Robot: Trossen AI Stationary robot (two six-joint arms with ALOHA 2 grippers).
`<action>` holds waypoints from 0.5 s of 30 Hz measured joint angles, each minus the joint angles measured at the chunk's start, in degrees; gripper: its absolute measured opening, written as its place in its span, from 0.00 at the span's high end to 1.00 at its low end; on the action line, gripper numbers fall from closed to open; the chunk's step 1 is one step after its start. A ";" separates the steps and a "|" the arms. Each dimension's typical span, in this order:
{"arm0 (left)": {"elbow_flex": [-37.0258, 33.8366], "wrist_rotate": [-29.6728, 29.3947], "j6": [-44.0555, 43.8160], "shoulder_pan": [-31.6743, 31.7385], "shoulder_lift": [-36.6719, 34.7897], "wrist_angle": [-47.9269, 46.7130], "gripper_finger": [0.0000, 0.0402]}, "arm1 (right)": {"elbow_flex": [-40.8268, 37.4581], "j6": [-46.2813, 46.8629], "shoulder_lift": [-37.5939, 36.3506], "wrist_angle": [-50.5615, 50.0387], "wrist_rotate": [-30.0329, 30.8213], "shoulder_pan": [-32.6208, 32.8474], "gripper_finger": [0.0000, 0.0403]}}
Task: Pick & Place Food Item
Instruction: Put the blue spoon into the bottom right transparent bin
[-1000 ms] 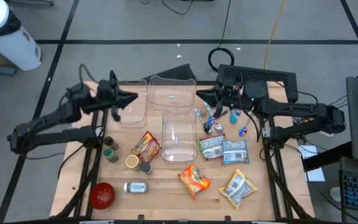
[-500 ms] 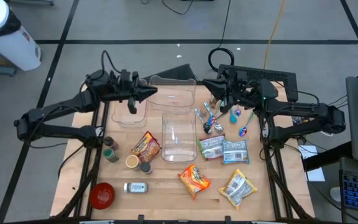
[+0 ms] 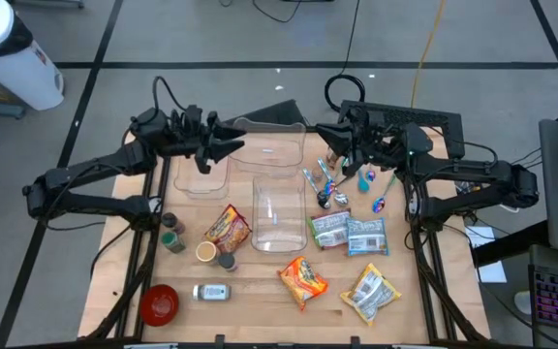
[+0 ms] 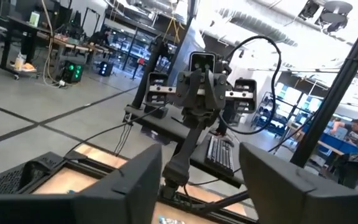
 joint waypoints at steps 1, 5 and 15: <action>0.00 -0.02 -0.01 0.00 0.00 0.50 0.41 | 0.00 0.01 -0.01 0.01 0.00 0.00 0.93; 0.00 -0.09 0.00 0.00 0.00 1.82 0.34 | 0.00 2.50 0.00 0.03 0.00 0.00 0.91; 0.00 -0.22 0.00 0.00 0.00 2.19 0.35 | 2.52 4.74 0.00 -0.04 -0.01 1.08 0.55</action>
